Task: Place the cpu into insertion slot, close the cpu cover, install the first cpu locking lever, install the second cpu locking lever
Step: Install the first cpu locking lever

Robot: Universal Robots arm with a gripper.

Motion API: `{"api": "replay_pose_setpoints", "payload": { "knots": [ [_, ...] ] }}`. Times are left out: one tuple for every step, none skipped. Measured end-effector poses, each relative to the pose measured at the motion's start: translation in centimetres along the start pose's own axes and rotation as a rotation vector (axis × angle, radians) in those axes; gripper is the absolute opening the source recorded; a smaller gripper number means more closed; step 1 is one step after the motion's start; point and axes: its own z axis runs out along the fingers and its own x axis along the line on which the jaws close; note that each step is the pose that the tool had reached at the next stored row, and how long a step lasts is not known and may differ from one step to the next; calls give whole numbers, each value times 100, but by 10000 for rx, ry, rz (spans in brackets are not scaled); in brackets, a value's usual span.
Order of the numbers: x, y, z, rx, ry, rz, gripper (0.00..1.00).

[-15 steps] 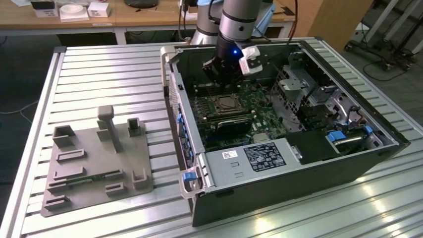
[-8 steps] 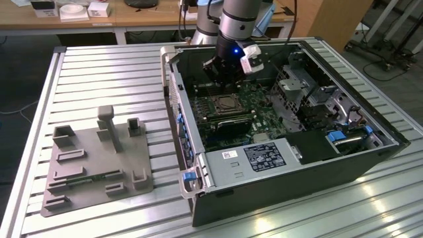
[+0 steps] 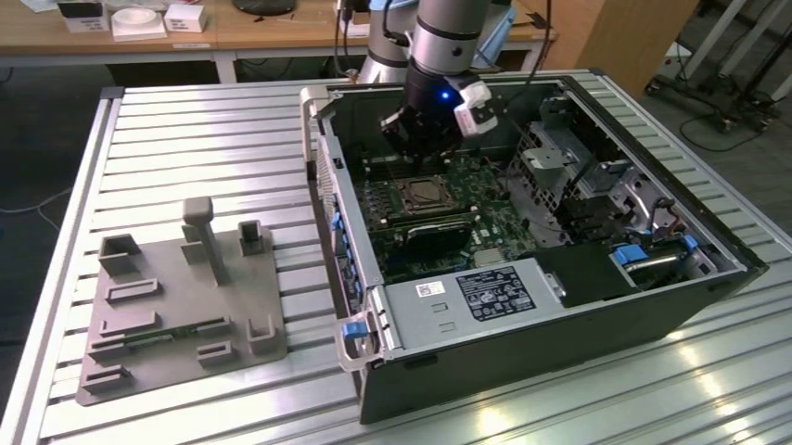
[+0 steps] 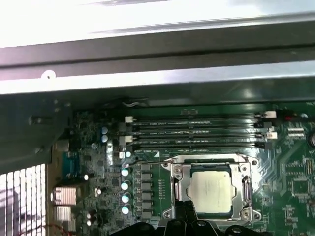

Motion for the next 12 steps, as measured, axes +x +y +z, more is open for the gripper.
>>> {"api": "replay_pose_setpoints", "payload": {
  "knots": [
    [0, 0, 2, 5, 3, -179, 11],
    [2, -1, 3, 9, 7, -291, 11],
    [12, -1, 4, 10, 7, -340, 11],
    [29, -2, 4, 11, 7, -368, 11],
    [50, -2, 5, 10, 5, -382, 11],
    [76, -2, 6, 12, 5, -390, 11],
    [103, -3, 8, 11, 3, -396, 11],
    [133, -4, 10, 12, 2, -401, 11],
    [165, -5, 12, 12, -3, -404, 11],
    [197, -6, 15, 11, -16, -403, 11],
    [228, -7, 16, 12, -56, -404, 11],
    [253, -7, 16, 12, -127, -407, 11]
  ]
}}
